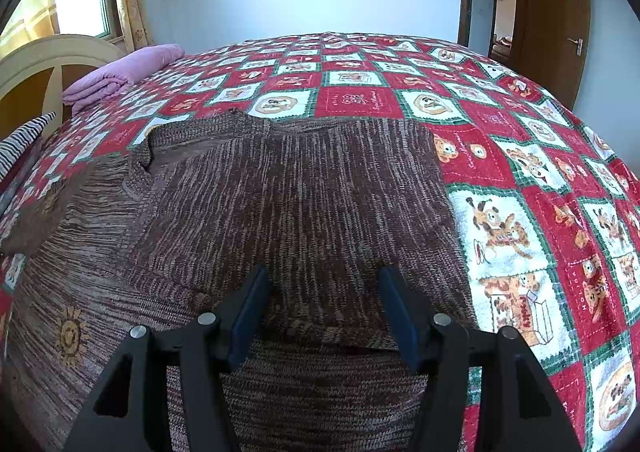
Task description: Fold small clothes
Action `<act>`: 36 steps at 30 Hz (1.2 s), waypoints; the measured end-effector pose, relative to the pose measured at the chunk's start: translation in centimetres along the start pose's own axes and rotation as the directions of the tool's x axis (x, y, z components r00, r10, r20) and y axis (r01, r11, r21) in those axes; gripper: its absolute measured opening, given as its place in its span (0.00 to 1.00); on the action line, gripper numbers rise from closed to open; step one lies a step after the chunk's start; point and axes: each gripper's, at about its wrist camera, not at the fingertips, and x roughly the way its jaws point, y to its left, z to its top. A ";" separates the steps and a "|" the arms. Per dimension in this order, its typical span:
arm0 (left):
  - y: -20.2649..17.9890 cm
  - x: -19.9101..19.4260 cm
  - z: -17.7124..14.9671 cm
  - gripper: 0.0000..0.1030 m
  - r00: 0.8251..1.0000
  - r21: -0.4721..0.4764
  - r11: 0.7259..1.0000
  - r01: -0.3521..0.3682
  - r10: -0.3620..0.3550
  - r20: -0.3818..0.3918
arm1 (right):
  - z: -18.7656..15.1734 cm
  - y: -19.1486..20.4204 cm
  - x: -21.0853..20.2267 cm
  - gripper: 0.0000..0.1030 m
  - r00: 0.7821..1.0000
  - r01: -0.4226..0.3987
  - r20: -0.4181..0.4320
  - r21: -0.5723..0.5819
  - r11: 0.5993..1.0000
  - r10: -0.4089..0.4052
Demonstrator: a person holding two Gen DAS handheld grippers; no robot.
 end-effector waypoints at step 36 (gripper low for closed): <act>-3.8 -0.2 3.2 0.08 0.999 0.118 0.993 0.007 -0.002 -0.049 | -0.1 0.1 0.1 0.60 1.000 0.004 -0.001 -0.002 1.000 -0.004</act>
